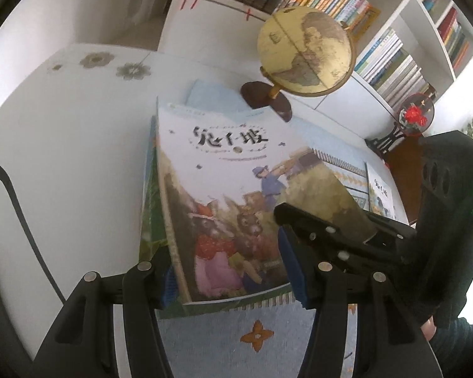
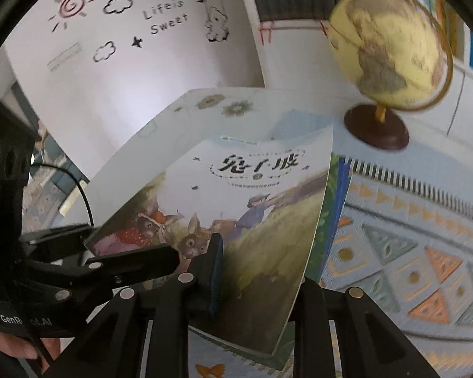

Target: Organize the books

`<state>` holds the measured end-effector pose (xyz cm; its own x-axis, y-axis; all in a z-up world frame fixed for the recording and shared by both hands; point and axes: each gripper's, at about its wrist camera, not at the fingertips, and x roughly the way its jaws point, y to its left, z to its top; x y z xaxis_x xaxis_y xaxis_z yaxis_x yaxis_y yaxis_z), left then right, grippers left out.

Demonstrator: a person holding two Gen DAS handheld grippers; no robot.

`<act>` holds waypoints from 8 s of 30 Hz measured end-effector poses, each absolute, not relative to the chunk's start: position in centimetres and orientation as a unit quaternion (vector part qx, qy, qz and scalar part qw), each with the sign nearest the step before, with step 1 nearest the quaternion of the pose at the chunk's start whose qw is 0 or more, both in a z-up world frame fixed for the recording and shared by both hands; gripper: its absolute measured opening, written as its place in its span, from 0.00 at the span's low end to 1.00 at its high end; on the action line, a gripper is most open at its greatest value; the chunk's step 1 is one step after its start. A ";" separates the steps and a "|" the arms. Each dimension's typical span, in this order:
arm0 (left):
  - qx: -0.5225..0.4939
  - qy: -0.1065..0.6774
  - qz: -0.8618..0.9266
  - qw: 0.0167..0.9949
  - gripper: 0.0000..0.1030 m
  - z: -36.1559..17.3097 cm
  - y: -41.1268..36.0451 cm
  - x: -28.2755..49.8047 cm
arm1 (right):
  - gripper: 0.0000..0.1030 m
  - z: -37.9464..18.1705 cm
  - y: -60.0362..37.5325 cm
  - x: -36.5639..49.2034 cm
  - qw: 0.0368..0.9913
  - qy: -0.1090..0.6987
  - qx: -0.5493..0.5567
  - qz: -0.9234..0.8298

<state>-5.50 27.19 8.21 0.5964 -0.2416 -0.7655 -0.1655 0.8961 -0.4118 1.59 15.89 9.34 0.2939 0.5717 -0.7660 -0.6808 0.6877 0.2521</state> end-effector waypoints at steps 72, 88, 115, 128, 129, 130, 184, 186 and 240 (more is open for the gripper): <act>-0.059 0.464 -0.177 0.866 0.79 12.5 -8.9 -2.1 | 0.50 9.8 -27.0 -1.0 0.830 0.542 0.091 0.100; -0.083 0.535 -0.171 0.823 0.79 4.6 -11.6 15.3 | 0.50 5.9 -31.4 12.4 0.838 0.523 0.152 0.042; -0.147 0.553 -0.191 0.798 0.93 2.0 -12.6 17.3 | 0.53 2.6 -30.5 21.9 0.812 0.561 0.126 0.095; -0.253 0.494 -0.118 0.823 0.93 5.9 -6.0 6.2 | 0.60 2.4 -23.9 18.3 0.757 0.594 0.116 0.245; -0.251 0.495 -0.110 0.825 0.93 5.7 -6.0 6.2 | 0.62 2.4 -23.5 17.9 0.751 0.598 0.122 0.252; -0.246 0.499 -0.103 0.824 0.93 5.5 -5.9 6.1 | 0.67 2.2 -23.3 17.7 0.746 0.601 0.132 0.256; -0.275 0.553 -0.181 0.765 0.90 1.9 -4.9 4.2 | 0.12 2.4 -23.2 6.3 0.752 0.553 0.275 0.232; -0.215 0.549 -0.188 0.785 0.90 2.1 -6.4 3.9 | 0.12 2.1 -23.1 6.1 0.748 0.571 0.253 0.226; -0.054 0.497 -0.179 0.847 0.51 4.8 -9.8 2.4 | 0.11 4.4 -22.6 6.4 0.774 0.580 0.178 0.181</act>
<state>2.38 -9.84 4.83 0.4415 -0.3566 -0.8234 0.2487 0.9303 -0.2695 6.39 -22.60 4.36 0.2618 0.4868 -0.8333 -0.0733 0.8710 0.4858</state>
